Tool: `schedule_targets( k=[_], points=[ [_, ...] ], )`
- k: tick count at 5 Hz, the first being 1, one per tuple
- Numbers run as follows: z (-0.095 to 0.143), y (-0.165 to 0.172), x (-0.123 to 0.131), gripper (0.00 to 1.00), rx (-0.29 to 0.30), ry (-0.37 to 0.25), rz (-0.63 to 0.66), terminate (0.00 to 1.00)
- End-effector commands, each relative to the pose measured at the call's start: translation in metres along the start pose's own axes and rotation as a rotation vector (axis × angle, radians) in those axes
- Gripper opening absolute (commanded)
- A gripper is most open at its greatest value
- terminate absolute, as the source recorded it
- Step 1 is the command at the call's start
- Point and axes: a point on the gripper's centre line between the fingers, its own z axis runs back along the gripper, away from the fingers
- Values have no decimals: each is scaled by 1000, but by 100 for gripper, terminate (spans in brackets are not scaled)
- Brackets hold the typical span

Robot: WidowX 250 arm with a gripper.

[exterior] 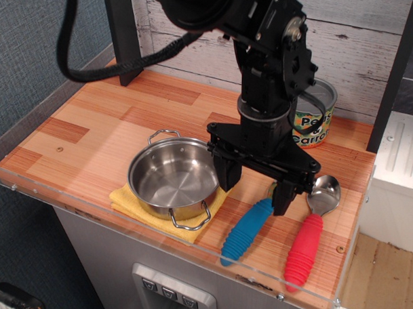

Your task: Pick up the blue spoon and place it on the left of the pot

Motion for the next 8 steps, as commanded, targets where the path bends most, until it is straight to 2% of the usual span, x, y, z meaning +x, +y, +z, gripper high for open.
schedule_targets(
  k=[1,3,4,5,6,8],
  points=[
    [-13,-10,2,100,13,17,-58,0],
    [-37,-12,4,100,12,68,-41,0],
    [-39,-10,5,0,20,70,-33,0],
    [-38,-10,5,0,28,71,-36,0],
    [-26,-5,3,0,55,45,-10,0],
    [12,7,3,0,55,-41,68,0]
  ],
)
